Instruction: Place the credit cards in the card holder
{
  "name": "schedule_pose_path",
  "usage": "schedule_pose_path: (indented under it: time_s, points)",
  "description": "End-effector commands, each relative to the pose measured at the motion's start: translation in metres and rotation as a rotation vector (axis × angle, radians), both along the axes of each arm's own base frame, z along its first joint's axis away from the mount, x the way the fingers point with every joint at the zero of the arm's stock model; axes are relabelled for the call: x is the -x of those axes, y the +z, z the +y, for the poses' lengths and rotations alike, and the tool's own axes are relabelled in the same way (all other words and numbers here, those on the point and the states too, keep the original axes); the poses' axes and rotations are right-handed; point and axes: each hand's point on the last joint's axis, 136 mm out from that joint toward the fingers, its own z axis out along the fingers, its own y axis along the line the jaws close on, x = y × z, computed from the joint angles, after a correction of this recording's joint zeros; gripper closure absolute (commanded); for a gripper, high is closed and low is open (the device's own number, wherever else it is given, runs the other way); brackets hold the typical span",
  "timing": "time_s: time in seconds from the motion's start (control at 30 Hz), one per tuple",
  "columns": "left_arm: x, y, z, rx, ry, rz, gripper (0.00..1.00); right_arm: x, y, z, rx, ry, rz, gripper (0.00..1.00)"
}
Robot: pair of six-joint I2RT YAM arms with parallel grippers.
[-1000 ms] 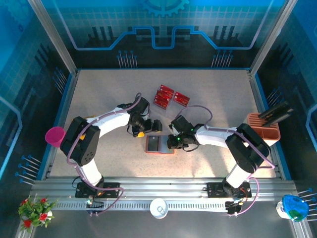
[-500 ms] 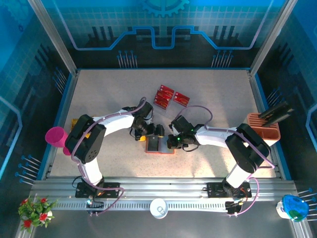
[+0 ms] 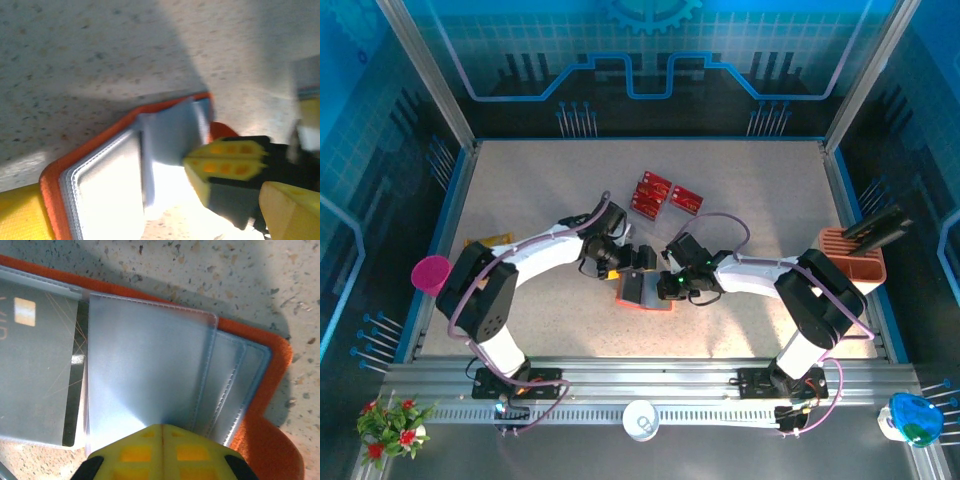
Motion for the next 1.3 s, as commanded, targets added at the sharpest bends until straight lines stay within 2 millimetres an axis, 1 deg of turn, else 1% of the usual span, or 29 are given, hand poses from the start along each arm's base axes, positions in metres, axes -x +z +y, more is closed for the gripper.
schedule_pose_path:
  time_s: [0.0, 0.07, 0.17, 0.23, 0.33, 0.5, 0.6, 0.7, 0.77, 0.8, 0.83, 0.87, 0.9, 0.93, 0.97, 1.0, 1.17, 1.27]
  points:
    - [0.001, 0.017, -0.008, 0.098, -0.001, -0.014, 0.01, 0.006, -0.012, -0.018, 0.078, -0.021, 0.052, 0.95]
    - [0.001, 0.017, -0.008, 0.104, 0.001, -0.011, 0.01, -0.001, 0.004, -0.016, 0.053, -0.031, 0.022, 0.92]
    - [0.002, 0.016, -0.009, 0.105, 0.003, -0.009, 0.01, -0.01, 0.031, -0.023, 0.035, -0.067, -0.032, 0.79]
    - [0.001, 0.016, -0.009, 0.107, 0.003, -0.009, 0.01, -0.012, 0.038, -0.031, 0.047, -0.086, -0.041, 0.74]
    - [0.002, 0.015, -0.009, 0.105, -0.002, -0.008, 0.01, -0.009, 0.038, -0.046, 0.078, -0.109, -0.043, 0.65]
    - [0.002, 0.017, -0.009, 0.106, -0.006, -0.012, 0.01, -0.003, 0.027, -0.067, 0.124, -0.155, -0.034, 0.5]
    - [0.001, 0.017, -0.01, 0.106, -0.008, -0.013, 0.01, -0.004, 0.02, -0.072, 0.145, -0.166, -0.023, 0.48]
    - [0.001, 0.018, -0.01, 0.106, -0.013, -0.012, 0.01, -0.007, 0.012, -0.067, 0.145, -0.148, -0.007, 0.47]
    - [0.0, 0.019, -0.011, 0.109, -0.017, -0.015, 0.01, -0.01, 0.008, -0.063, 0.147, -0.136, -0.001, 0.5]
    - [0.0, 0.019, -0.011, 0.11, -0.018, -0.013, 0.01, -0.013, 0.007, -0.062, 0.148, -0.132, -0.001, 0.53]
    - [0.0, 0.02, -0.012, 0.112, -0.019, -0.013, 0.01, -0.016, 0.006, -0.06, 0.143, -0.131, -0.005, 0.6]
    - [-0.001, 0.023, -0.014, 0.119, -0.022, -0.018, 0.01, -0.018, 0.006, -0.059, 0.14, -0.128, -0.01, 0.73]
    - [-0.002, 0.025, -0.015, 0.123, -0.024, -0.021, 0.01, -0.021, 0.007, -0.058, 0.134, -0.128, -0.013, 0.83]
    - [-0.003, 0.029, -0.018, 0.131, -0.031, -0.026, 0.01, -0.025, 0.008, -0.056, 0.121, -0.131, -0.02, 0.92]
    - [-0.004, 0.033, -0.021, 0.139, -0.04, -0.032, 0.01, -0.028, 0.009, -0.054, 0.101, -0.133, -0.023, 0.97]
    - [-0.005, 0.036, -0.024, 0.145, -0.048, -0.037, 0.01, -0.03, 0.009, -0.053, 0.082, -0.136, -0.022, 1.0]
    - [-0.01, 0.051, -0.052, 0.178, -0.109, -0.051, 0.01, -0.037, 0.007, -0.044, 0.004, -0.13, -0.01, 1.0]
    - [-0.015, 0.05, -0.069, 0.184, -0.137, -0.048, 0.01, -0.039, 0.004, -0.042, -0.023, -0.13, 0.002, 1.0]
